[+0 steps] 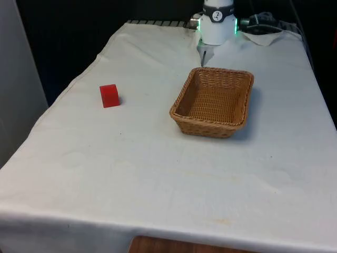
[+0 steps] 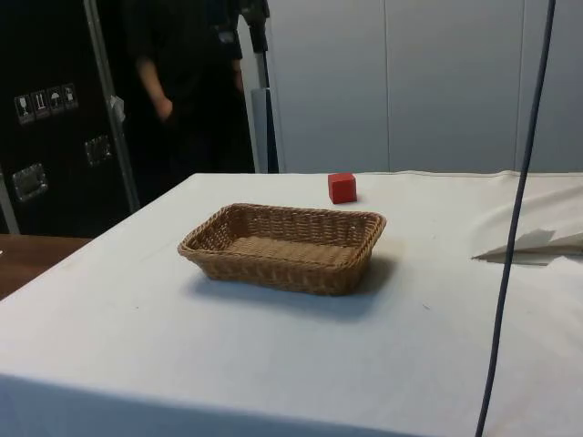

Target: Pick up the cube and place it into the basket.

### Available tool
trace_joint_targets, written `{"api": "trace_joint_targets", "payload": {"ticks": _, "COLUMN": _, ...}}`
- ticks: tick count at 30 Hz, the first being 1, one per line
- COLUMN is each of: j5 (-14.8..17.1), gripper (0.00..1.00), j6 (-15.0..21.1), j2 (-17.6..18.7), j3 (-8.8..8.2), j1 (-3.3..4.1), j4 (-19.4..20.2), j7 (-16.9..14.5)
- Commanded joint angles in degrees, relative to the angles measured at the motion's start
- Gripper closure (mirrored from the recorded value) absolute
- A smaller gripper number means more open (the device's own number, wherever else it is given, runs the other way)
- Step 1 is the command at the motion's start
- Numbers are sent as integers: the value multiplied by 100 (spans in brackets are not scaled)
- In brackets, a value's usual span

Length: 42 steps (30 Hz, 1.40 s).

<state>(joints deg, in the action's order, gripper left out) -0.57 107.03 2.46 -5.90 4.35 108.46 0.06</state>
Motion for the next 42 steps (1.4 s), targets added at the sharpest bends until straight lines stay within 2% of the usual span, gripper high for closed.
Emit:
{"api": "trace_joint_targets", "payload": {"ticks": 1, "j5": -11, "gripper": 0, "j6": 6, "j2": 0, "j3": -6, "j1": -11, "j4": 23, "j7": 0}}
{"api": "trace_joint_targets", "payload": {"ticks": 4, "j5": -103, "gripper": 0, "j6": 132, "j2": -11, "j3": -17, "j1": -29, "j4": 138, "j7": 34}}
{"api": "trace_joint_targets", "payload": {"ticks": 8, "j5": -229, "gripper": 0, "j6": 218, "j2": 17, "j3": -57, "j1": -97, "j4": 258, "j7": 23}}
{"api": "trace_joint_targets", "payload": {"ticks": 9, "j5": -172, "gripper": 0, "j6": 143, "j2": 6, "j3": -34, "j1": -74, "j4": 223, "j7": 29}}
{"api": "trace_joint_targets", "payload": {"ticks": 10, "j5": -246, "gripper": 0, "j6": 235, "j2": 29, "j3": -74, "j1": -103, "j4": 275, "j7": 17}}
{"api": "trace_joint_targets", "payload": {"ticks": 16, "j5": -384, "gripper": 0, "j6": 361, "j2": 115, "j3": -212, "j1": -160, "j4": 372, "j7": -69}}
{"api": "trace_joint_targets", "payload": {"ticks": 18, "j5": -361, "gripper": 0, "j6": 304, "j2": 120, "j3": -218, "j1": -143, "j4": 350, "j7": -57}}
{"api": "trace_joint_targets", "payload": {"ticks": 23, "j5": -487, "gripper": 0, "j6": 527, "j2": 206, "j3": -378, "j1": -195, "j4": 487, "j7": -166}}
{"api": "trace_joint_targets", "payload": {"ticks": 26, "j5": -533, "gripper": 0, "j6": 630, "j2": 229, "j3": -453, "j1": -212, "j4": 579, "j7": -206}}
{"api": "trace_joint_targets", "payload": {"ticks": 27, "j5": -498, "gripper": 0, "j6": 556, "j2": 235, "j3": -447, "j1": -195, "j4": 544, "j7": -189}}
{"api": "trace_joint_targets", "payload": {"ticks": 30, "j5": -561, "gripper": 0, "j6": 791, "j2": 235, "j3": -567, "j1": -246, "j4": 705, "j7": -315}}
{"api": "trace_joint_targets", "payload": {"ticks": 36, "j5": -556, "gripper": 0, "j6": 1014, "j2": 269, "j3": -762, "j1": -286, "j4": 859, "j7": -510}}
{"api": "trace_joint_targets", "payload": {"ticks": 37, "j5": -544, "gripper": 0, "j6": 945, "j2": 269, "j3": -768, "j1": -264, "j4": 837, "j7": -493}}
{"api": "trace_joint_targets", "payload": {"ticks": 38, "j5": -556, "gripper": 0, "j6": 1054, "j2": 275, "j3": -796, "j1": -292, "j4": 877, "j7": -544}}
{"api": "trace_joint_targets", "payload": {"ticks": 42, "j5": -539, "gripper": 0, "j6": 1283, "j2": 332, "j3": -980, "j1": -315, "j4": 997, "j7": -722}}
